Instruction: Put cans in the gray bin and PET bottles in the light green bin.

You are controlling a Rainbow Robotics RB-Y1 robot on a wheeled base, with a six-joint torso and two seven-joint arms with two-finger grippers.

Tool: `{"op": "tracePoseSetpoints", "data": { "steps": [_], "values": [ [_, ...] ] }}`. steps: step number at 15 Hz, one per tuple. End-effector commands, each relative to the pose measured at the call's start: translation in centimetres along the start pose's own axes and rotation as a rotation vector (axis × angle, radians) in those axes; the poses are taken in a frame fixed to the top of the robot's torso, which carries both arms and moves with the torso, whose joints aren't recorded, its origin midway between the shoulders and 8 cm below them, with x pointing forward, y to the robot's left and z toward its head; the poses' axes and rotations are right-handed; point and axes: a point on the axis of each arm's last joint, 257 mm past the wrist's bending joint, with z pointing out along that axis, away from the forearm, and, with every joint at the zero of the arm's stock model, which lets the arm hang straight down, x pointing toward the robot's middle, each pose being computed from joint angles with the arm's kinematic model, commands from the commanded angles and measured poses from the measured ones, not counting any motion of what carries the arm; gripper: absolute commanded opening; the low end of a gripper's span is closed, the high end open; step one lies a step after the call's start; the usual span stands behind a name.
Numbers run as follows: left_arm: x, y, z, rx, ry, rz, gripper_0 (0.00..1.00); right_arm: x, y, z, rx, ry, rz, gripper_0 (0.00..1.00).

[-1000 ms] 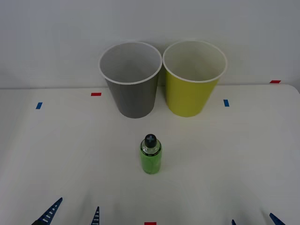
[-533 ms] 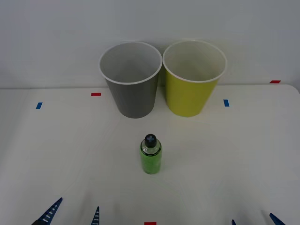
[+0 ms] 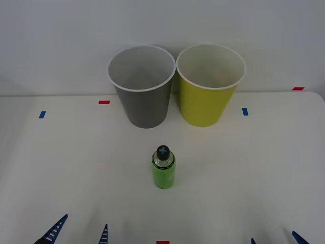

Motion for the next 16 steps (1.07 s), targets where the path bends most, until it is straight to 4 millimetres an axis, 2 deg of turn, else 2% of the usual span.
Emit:
{"op": "tracePoseSetpoints", "data": {
  "steps": [1, 16],
  "values": [
    [0.00, 0.00, 0.00, 0.000, 0.000, 0.000, 1.00, 0.00, 0.00, 0.00, 0.000, 0.000, 0.000, 1.00],
    [0.00, 0.00, 0.00, 0.000, 0.000, 0.000, 1.00, 0.00, 0.00, 0.00, 0.000, 0.000, 0.000, 1.00]
  ]
}}
